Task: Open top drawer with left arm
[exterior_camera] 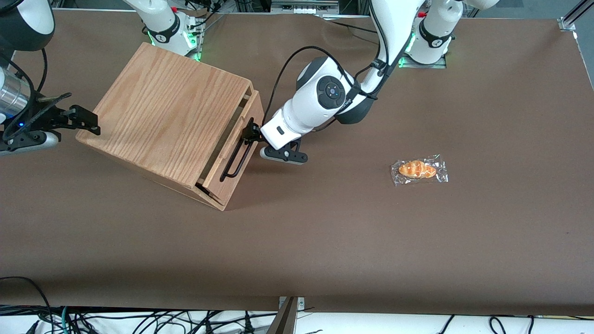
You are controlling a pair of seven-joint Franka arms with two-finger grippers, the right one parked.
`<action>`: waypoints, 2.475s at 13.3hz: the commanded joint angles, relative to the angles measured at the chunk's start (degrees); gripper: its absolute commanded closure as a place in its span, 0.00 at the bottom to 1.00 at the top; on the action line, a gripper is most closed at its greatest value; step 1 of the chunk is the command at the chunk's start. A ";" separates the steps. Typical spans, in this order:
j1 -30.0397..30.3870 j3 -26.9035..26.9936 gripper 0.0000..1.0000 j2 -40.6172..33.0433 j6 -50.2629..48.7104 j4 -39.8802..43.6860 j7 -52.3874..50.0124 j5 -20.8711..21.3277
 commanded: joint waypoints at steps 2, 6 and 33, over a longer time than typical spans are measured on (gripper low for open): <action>3.33 0.69 0.00 0.72 -1.35 1.46 -0.98 2.46; 6.49 0.69 0.00 0.63 -1.70 1.64 -0.89 2.46; 11.68 0.51 0.00 -2.87 -6.97 2.34 -4.22 3.08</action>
